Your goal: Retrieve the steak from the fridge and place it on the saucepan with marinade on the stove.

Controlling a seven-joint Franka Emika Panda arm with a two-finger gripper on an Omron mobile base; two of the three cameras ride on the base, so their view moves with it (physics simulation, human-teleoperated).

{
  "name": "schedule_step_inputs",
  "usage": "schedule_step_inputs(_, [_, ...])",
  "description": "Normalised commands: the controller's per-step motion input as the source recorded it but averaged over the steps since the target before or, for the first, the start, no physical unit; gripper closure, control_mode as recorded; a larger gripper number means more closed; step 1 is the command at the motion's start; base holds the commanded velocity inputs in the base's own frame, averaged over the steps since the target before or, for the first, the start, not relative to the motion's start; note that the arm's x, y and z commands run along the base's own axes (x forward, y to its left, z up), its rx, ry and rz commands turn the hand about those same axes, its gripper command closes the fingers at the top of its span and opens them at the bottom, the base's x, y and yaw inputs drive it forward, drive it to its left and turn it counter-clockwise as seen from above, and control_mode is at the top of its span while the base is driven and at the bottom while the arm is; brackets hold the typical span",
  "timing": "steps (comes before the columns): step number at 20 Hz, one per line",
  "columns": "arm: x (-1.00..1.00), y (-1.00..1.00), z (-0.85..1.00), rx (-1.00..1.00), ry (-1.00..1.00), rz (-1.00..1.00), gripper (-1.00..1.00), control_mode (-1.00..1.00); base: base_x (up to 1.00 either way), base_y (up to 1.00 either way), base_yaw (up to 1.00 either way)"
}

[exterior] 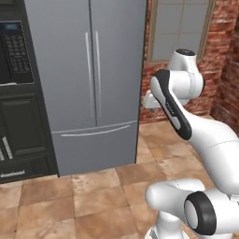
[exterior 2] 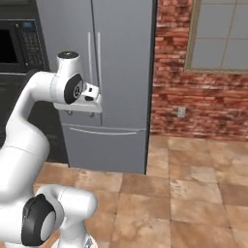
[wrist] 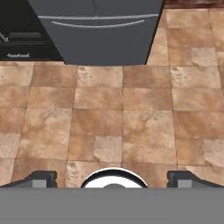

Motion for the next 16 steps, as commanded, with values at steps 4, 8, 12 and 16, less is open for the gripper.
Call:
schedule_step_inputs(4, [0.0, 0.0, 0.0, 0.0, 0.0, 0.0, -1.0, 1.0, 0.8, 0.5, 0.0])
schedule_step_inputs(8, [0.0, 0.0, 0.0, 0.0, 0.0, 0.0, -1.0, 1.0, 0.8, 0.45, 0.0])
schedule_step_inputs(12, [0.0, 0.0, 0.0, 0.0, 0.0, 0.0, -1.0, 1.0, 0.7, 0.49, 0.0])
schedule_step_inputs(16, [0.0, 0.0, 0.0, 0.0, 0.0, 0.0, -1.0, 1.0, 0.29, 0.12, 0.0])
